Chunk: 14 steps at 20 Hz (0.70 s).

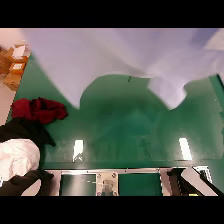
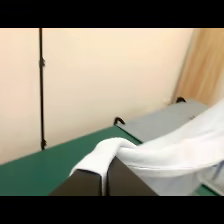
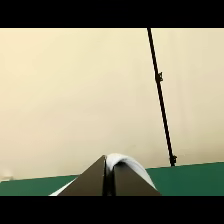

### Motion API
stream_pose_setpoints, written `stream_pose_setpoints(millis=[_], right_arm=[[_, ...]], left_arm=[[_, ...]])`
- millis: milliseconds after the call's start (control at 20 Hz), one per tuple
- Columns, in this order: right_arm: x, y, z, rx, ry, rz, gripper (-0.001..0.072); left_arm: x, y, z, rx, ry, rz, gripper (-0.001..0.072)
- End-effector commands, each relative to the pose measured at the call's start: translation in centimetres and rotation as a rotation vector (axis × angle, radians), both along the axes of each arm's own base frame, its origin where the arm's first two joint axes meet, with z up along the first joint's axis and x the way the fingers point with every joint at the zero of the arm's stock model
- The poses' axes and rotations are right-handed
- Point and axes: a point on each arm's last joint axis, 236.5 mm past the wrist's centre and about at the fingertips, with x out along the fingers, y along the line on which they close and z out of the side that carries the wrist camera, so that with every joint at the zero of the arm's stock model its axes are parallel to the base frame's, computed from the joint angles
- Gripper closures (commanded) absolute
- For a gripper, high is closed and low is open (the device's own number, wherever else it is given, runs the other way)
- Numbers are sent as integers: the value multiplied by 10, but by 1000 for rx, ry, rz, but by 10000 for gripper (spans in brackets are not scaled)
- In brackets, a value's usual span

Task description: Fold the shirts.

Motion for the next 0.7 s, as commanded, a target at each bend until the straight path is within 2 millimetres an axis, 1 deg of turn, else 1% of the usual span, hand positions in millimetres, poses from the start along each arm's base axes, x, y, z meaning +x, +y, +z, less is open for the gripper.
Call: stream_pose_setpoints(millis=[0,50,100,200,250,300,350,450,550,650], right_arm=[[-13,8,14,-4,-44,-17,693],[-13,10,11,-6,-33,-12,693],[-13,11,7,-8,-17,-3,692],[-8,12,-7,-16,38,19,693],[-3,9,-17,-13,69,25,693],[6,1,-31,1,108,19,693],[17,-6,-48,25,154,21,692],[51,-11,-101,80,261,66,693],[95,-12,-177,149,387,90,693],[141,-16,-261,199,501,63,693]], left_arm=[[-40,27,12,23,-67,117,685],[-32,25,0,43,-17,116,685],[-21,22,-17,71,47,105,684],[12,16,-55,122,179,86,684],[32,13,-78,141,251,79,685],[52,11,-100,154,317,75,684],[73,9,-125,163,386,73,684],[119,6,-190,180,544,71,685],[160,4,-260,200,678,74,685],[204,5,-337,216,800,89,685]])
